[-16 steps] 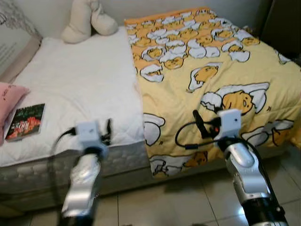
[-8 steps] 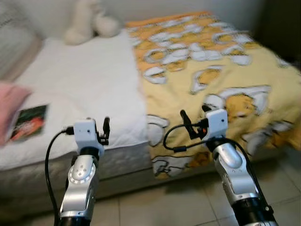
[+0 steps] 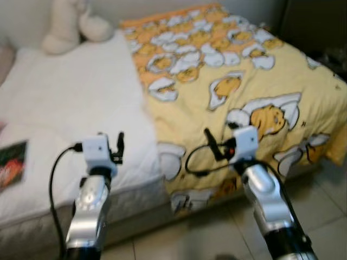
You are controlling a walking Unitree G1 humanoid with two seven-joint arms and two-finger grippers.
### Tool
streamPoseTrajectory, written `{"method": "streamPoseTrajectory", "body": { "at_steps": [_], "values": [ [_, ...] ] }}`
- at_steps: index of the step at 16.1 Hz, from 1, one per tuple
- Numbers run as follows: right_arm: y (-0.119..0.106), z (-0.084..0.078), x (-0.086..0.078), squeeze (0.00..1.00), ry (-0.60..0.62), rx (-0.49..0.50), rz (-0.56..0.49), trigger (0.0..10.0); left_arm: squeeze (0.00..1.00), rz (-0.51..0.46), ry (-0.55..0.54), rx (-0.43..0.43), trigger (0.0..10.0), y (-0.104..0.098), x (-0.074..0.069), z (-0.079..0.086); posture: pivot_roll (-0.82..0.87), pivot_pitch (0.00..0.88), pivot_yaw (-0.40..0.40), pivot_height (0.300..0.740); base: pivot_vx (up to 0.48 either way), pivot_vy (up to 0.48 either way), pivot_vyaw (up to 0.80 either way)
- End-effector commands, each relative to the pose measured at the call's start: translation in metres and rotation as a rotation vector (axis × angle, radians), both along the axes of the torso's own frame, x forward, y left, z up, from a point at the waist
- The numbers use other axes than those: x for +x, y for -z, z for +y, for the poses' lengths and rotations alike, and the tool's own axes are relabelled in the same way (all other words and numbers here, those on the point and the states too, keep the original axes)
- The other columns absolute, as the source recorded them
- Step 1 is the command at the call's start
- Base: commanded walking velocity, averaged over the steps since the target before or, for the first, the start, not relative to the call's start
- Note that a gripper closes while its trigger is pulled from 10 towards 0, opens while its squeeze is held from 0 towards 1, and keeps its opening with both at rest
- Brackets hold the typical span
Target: Clean up the room
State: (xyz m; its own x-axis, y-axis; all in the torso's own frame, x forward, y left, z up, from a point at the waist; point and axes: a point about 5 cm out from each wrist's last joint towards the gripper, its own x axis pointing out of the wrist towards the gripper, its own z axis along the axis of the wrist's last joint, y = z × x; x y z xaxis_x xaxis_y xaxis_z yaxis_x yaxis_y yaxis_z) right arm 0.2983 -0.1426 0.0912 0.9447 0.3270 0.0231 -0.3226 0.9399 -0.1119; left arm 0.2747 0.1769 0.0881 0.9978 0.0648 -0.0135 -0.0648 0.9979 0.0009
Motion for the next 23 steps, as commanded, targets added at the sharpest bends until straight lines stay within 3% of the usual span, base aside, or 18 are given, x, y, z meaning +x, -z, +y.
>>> {"method": "streamPoseTrajectory", "body": {
  "at_steps": [1, 4, 7, 10, 14, 15, 17, 19, 23],
  "values": [
    [-0.002, -0.007, 0.001, 0.0, 0.016, -0.003, -0.014, 10.0, 0.0, -0.008, 0.027, -0.009, 10.0, -0.002, 0.003, -0.008, -0.19, 0.0, 0.14, 0.74, 0.469, 0.0, 0.0],
    [-0.001, -0.006, 0.001, 0.0, 0.009, -0.003, -0.012, 10.0, 0.0, -0.005, 0.024, -0.031, 10.0, -0.001, 0.004, -0.01, -0.18, 0.0, 0.14, 0.74, 0.469, 0.0, 0.0],
    [0.0, -0.007, -0.002, 0.0, 0.006, 0.0, -0.01, 10.0, 0.0, 0.005, 0.069, -0.046, 10.0, -0.001, 0.007, -0.021, -0.19, 0.0, 0.14, 0.74, 0.472, 0.0, 0.0],
    [0.002, -0.007, -0.006, 0.0, 0.007, 0.001, -0.003, 10.0, 0.0, 0.015, 0.094, -0.017, 10.0, 0.001, 0.006, -0.027, -0.2, 0.0, 0.146, 0.74, 0.385, 0.0, 0.0],
    [0.0, -0.003, -0.007, 0.0, -0.001, -0.008, -0.014, 10.0, 0.0, 0.038, 0.049, -0.032, 10.0, 0.004, 0.006, -0.023, -0.2, 0.0, 0.151, 0.74, 0.0, -0.066, 0.39],
    [-0.002, -0.011, -0.002, 0.0, 0.13, 0.118, 0.008, 10.0, 0.0, 0.037, 0.002, -0.066, 10.0, 0.004, 0.005, -0.021, -0.2, 0.0, 0.151, 0.74, 0.292, -0.36, 0.44],
    [0.004, -0.015, 0.005, 0.0, 0.265, 0.213, 0.088, 10.0, 0.0, 0.036, -0.063, -0.103, 10.0, 0.004, 0.003, -0.014, -0.2, 0.0, 0.148, 0.74, 0.0, 0.0, 0.0],
    [0.007, -0.012, 0.009, 0.0, 0.274, 0.198, 0.124, 10.0, 0.0, 0.055, -0.126, -0.121, 10.0, 0.009, -0.004, -0.007, -0.19, 0.0, 0.117, 0.74, 0.0, 0.0, 0.0],
    [0.001, -0.016, 0.019, 0.0, 0.243, 0.133, 0.131, 10.0, 0.0, 0.066, -0.113, -0.105, 10.0, 0.012, -0.007, -0.015, -0.17, 0.0, 0.077, 0.74, 0.0, -0.315, 0.0]
  ]
}}
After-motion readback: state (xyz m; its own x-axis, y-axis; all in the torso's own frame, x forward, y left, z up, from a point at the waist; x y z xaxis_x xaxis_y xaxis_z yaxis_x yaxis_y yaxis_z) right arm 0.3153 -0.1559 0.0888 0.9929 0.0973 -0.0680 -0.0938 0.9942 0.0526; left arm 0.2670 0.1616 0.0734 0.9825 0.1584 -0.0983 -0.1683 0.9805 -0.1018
